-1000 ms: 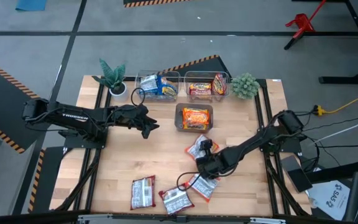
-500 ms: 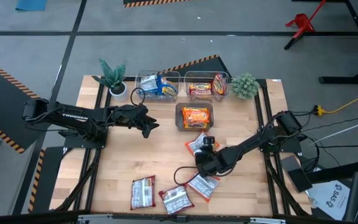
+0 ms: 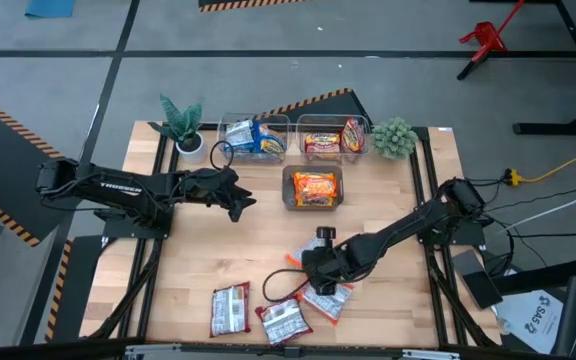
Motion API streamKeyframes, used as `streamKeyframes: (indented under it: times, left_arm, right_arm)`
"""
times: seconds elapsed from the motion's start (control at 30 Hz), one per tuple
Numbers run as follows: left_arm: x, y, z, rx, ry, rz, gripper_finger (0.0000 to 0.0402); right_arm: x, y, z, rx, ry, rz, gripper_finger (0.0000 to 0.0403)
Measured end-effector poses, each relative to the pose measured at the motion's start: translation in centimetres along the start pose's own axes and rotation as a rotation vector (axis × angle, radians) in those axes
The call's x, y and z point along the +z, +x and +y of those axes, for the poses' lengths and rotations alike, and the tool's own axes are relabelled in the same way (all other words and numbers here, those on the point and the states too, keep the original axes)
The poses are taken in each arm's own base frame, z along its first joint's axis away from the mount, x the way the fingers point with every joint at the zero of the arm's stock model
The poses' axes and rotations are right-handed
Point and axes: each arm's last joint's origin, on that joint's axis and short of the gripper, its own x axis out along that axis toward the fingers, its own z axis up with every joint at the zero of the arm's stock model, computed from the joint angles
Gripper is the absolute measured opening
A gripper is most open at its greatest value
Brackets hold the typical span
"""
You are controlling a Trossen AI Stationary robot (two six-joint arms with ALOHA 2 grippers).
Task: Sort Maruchan noodles
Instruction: Put the orange noodle pack into the black bin
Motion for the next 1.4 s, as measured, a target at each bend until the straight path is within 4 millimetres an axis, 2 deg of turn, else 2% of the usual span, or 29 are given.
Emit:
streamKeyframes:
  times: [0.13,0.4,0.53,0.6,0.77,0.9,1.0,1.17,1.27,1.4]
  left_arm:
    - [0.0,0.0,0.0,0.000,0.000,0.000,0.0172]
    - [0.1,0.0,0.0,-0.005,0.000,-0.006,0.0172]
    - [0.1,0.0,-0.1,-0.007,0.000,-0.005,0.0172]
    - [0.1,0.0,-0.1,-0.007,0.000,-0.004,0.0172]
    - [0.0,0.0,0.0,-0.011,0.001,0.006,0.0172]
    - [0.0,0.0,0.0,-0.011,0.002,0.010,0.0172]
    - [0.0,0.0,0.0,-0.011,0.002,0.010,0.0172]
    - [0.0,0.0,0.0,-0.011,0.002,0.010,0.0172]
    - [0.0,0.0,0.0,-0.006,0.002,0.006,0.0172]
    - [0.0,0.0,0.0,0.003,0.002,-0.001,0.0172]
  right_arm:
    - [1.8,-2.2,-1.8,0.011,0.080,-0.085,0.0003]
    - [4.4,-6.4,-9.2,-0.048,0.341,-0.319,0.0001]
    - [4.6,-7.4,-12.1,-0.051,0.492,-0.524,0.0001]
    - [4.1,-7.6,-13.0,-0.051,0.572,-0.622,0.0001]
    - [1.6,-6.2,-14.1,-0.118,0.793,-0.833,0.0001]
    - [-0.8,-3.8,-14.5,-0.094,0.960,-0.988,0.0000]
    - [-2.2,-1.9,-14.7,-0.054,1.050,-1.037,0.0000]
    - [-3.0,0.4,-14.8,-0.081,1.141,-1.011,0.0000]
    - [-3.1,1.5,-15.1,-0.039,1.200,-0.992,0.0000]
    - [-2.9,2.2,-15.4,0.007,1.243,-1.031,0.0000]
